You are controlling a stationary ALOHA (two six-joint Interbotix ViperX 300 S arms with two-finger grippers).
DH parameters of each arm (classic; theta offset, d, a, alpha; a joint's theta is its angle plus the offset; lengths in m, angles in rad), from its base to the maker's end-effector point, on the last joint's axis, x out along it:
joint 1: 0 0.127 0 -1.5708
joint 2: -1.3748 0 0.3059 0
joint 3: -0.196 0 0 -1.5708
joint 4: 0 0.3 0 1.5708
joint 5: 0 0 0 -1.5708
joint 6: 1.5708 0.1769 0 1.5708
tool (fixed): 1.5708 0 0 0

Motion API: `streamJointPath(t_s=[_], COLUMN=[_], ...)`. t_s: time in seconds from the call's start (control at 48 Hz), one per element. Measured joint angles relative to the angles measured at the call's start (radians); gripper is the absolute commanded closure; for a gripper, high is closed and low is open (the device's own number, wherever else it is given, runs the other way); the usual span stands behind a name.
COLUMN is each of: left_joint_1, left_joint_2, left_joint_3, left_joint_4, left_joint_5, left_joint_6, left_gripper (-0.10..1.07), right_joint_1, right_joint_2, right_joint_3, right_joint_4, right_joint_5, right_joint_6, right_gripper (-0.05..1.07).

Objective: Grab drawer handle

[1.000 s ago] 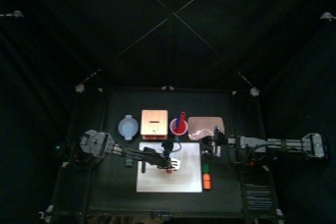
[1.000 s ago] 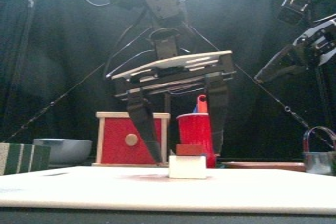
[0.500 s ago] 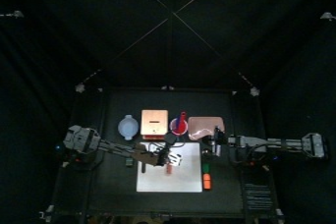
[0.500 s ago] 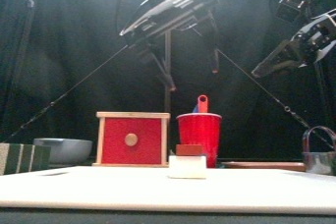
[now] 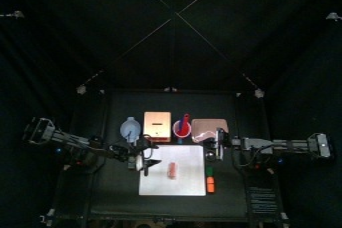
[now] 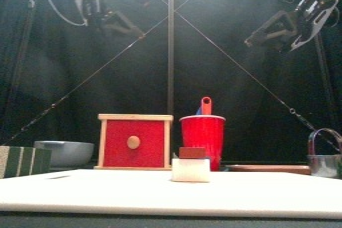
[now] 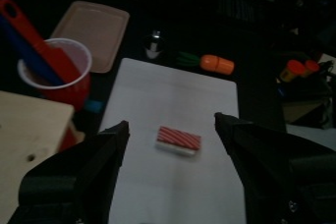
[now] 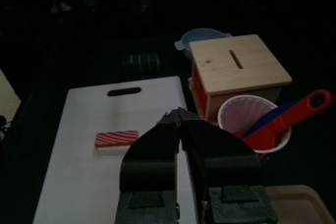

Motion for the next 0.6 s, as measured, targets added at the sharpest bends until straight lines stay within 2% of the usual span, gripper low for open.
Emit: streamJointPath(t_s=[0.104,0.208,0.5,0.542,0.562,0.604], left_joint_1=[-0.002,-0.002,0.032,0.037,0.044,0.046], left_joint_2=[-0.049,-0.064,-0.069,-0.072,-0.080,-0.078], left_joint_3=[0.051,0.069,0.074,0.074,0.077,0.078], left_joint_4=[0.032,0.029,0.049,0.051,0.052,0.052], left_joint_5=[-0.031,-0.035,-0.034,-0.034,-0.029,-0.031], left_joint_6=[-0.002,0.000,0.008,0.006,0.009,0.009], left_gripper=[-0.03,-0.03,-0.03,-0.03,-0.03,-0.03], right_joint_1=[0.002,0.000,-0.011,-0.018,-0.057,-0.057], right_joint_2=[-0.005,-0.008,-0.005,-0.003,0.002,0.002], right_joint_3=[0.000,0.000,0.003,0.006,0.006,0.006], right_joint_4=[0.020,0.026,0.020,0.018,0.009,0.009], right_joint_5=[-0.015,-0.025,-0.026,-0.026,-0.026,-0.026], right_joint_6=[0.000,0.000,-0.002,-0.002,-0.006,-0.008], right_gripper=[0.98,0.98,0.98,0.98,0.98,0.98])
